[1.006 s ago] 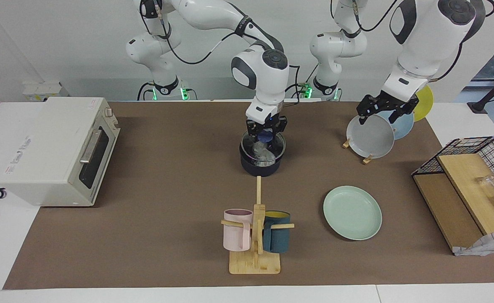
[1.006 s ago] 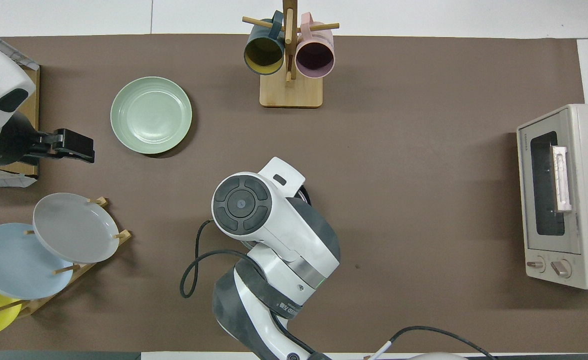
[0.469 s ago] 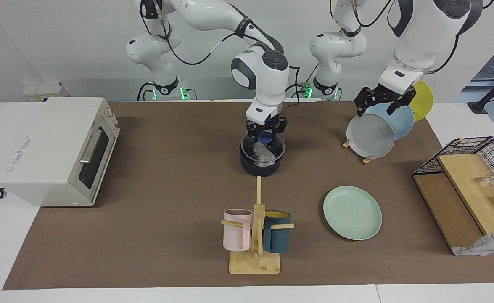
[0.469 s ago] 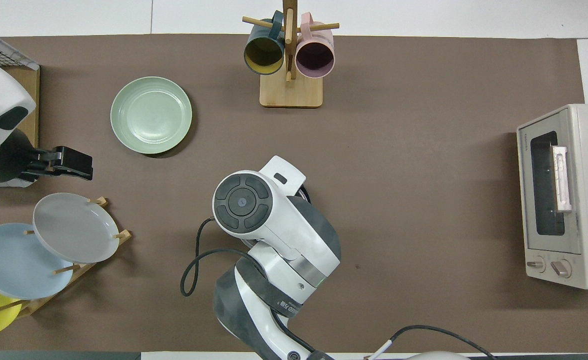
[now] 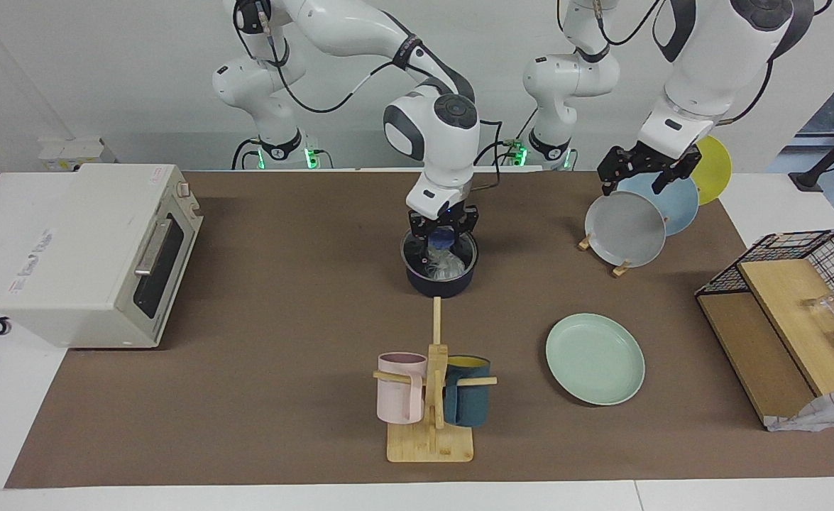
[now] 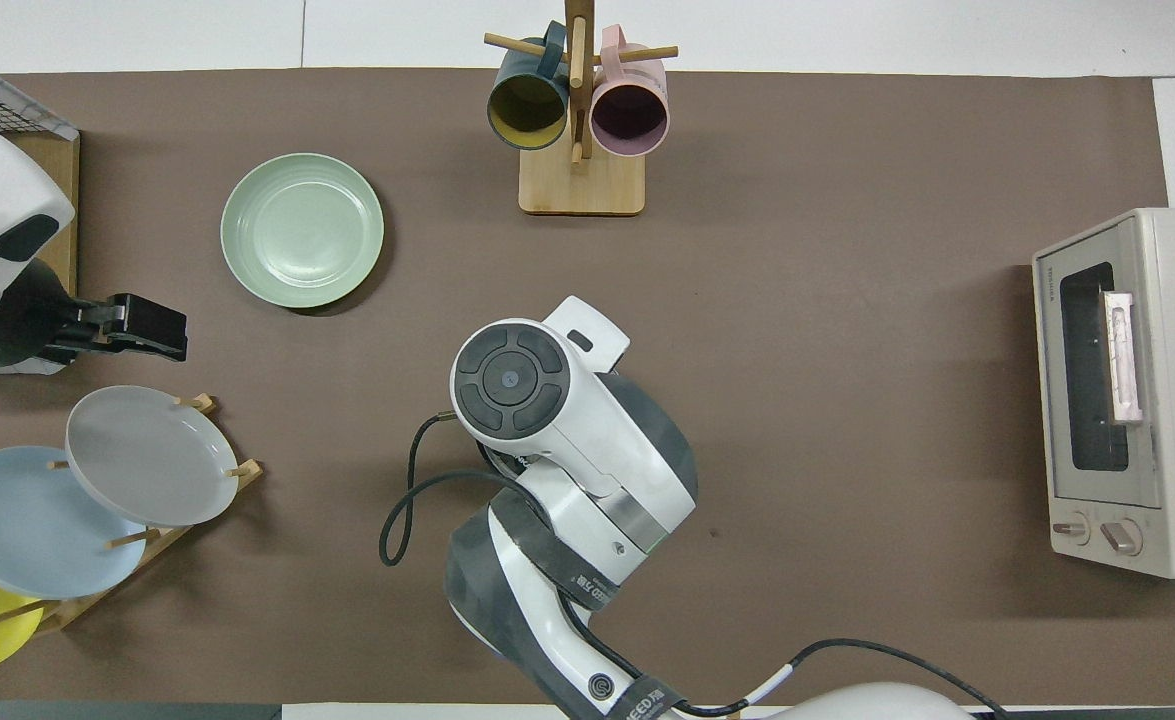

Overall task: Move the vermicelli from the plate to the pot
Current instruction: 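Lower the glass lid onto the saucepan with the right gripper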

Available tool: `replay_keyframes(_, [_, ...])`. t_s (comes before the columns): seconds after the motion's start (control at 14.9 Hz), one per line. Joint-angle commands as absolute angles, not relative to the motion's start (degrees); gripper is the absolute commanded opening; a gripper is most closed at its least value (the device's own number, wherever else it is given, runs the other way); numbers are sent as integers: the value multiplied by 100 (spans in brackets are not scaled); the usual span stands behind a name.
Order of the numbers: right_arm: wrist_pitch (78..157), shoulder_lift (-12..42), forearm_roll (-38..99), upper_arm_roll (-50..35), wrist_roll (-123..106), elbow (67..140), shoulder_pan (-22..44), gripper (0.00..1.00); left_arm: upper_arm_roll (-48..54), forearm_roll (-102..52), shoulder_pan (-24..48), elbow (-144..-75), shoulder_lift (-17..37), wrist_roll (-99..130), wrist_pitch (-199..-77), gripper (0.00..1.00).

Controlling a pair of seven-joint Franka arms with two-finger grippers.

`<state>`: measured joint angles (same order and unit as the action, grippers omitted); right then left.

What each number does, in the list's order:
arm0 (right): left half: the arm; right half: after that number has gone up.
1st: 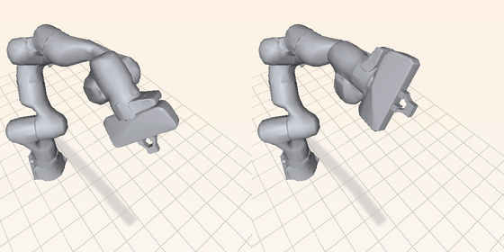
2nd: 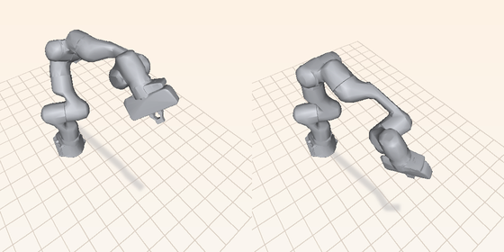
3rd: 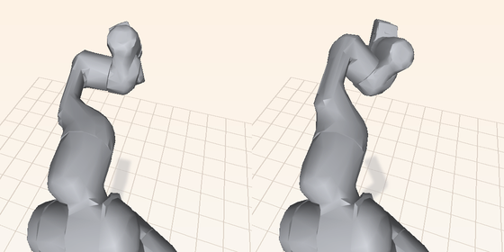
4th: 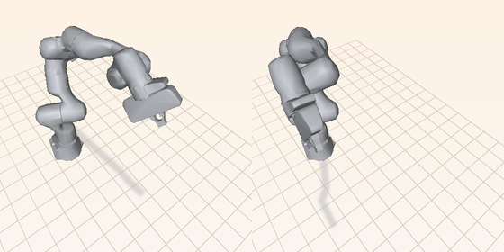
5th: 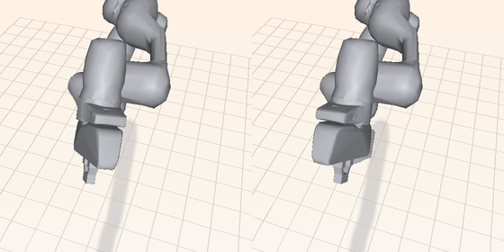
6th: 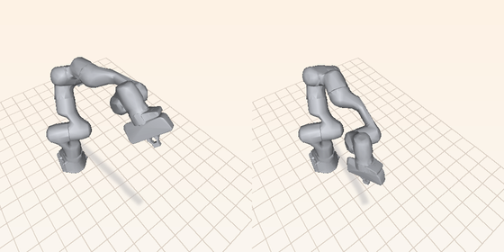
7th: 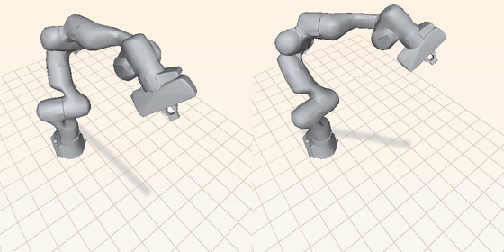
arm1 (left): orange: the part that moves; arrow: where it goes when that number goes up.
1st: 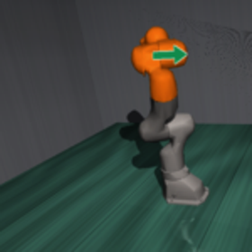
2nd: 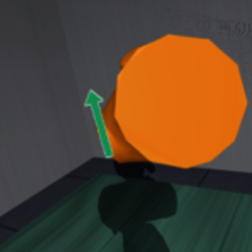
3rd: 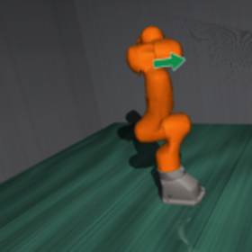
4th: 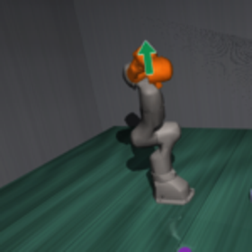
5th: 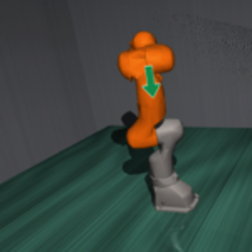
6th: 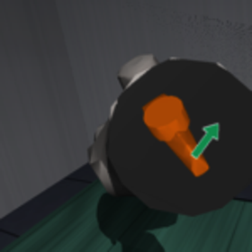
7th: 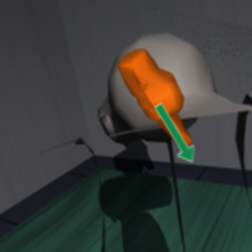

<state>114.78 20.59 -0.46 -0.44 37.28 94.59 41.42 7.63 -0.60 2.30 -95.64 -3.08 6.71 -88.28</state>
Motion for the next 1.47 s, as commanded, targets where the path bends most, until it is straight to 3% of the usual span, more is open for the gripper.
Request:
replay_keyframes(0.0, [11663,2074,-62,-79,3762,9519,4069,0,773,44,193,-9598,-413,615,-8763,100])
replay_keyframes(0.8, [11882,2022,369,-70,3700,9790,4052,0,808,0,193,-9633,-466,668,-8807,100])
replay_keyframes(0.94, [11874,2004,369,-70,3700,9861,4052,46,800,-140,193,-9633,-466,668,-8763,100])
replay_keyframes(1.01, [11857,2004,360,-62,3700,9853,4052,81,800,-149,167,-9624,-466,659,-8745,100])
replay_keyframes(1.07, [11874,2004,326,-62,3691,9835,4052,100,800,-167,158,-9624,-466,659,-8745,100])
replay_keyframes(1.41, [11620,1768,-44,-35,3622,9545,3895,100,782,-211,141,-9624,-475,659,-8780,100])
